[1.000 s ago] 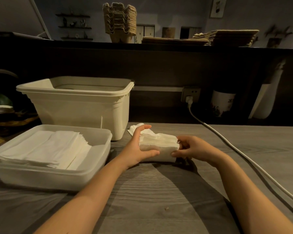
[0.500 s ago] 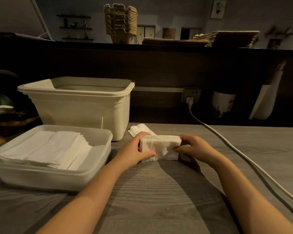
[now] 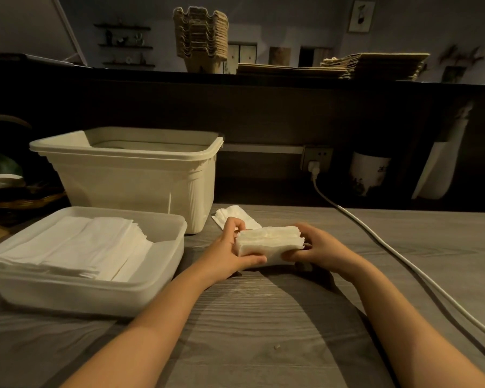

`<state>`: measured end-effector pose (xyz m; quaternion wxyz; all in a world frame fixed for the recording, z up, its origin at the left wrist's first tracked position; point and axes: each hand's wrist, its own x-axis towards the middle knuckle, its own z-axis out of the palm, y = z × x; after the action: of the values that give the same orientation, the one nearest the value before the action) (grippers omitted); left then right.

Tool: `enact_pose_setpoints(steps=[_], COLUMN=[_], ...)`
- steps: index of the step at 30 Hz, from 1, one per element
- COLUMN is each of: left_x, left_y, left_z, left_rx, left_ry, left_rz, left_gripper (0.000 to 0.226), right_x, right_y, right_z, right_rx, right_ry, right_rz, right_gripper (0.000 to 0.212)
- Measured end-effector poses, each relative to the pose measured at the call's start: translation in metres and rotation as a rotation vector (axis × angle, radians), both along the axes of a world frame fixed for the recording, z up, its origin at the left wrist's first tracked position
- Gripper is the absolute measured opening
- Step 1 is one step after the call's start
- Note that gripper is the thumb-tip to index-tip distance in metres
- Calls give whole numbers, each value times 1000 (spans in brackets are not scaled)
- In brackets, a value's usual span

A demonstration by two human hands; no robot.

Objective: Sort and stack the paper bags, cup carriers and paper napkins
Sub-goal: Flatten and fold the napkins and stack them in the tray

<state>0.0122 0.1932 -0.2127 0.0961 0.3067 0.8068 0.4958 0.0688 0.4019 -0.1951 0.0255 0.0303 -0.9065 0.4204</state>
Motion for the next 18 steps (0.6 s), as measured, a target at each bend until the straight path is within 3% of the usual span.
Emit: enact_pose_setpoints(steps=[4, 9, 12, 18], left_x=[0, -1, 1, 10], left_y=[1, 2, 3, 12], left_z=[-1, 1, 4, 7], left_rx=[31, 5, 44, 175], left_ry=[-25, -16, -48, -168], left_rz=[-7, 20, 62, 143], left_gripper=[68, 47, 44, 37], right_x=[0, 0, 2, 3], right_y=[-2, -4, -5, -3], right_z=[-1, 0, 0, 0], right_rx=[12, 8, -151, -544], right_ry=[-51, -84, -79, -86], right_rz=[4, -25, -36, -19], right_gripper=[41, 26, 13, 16])
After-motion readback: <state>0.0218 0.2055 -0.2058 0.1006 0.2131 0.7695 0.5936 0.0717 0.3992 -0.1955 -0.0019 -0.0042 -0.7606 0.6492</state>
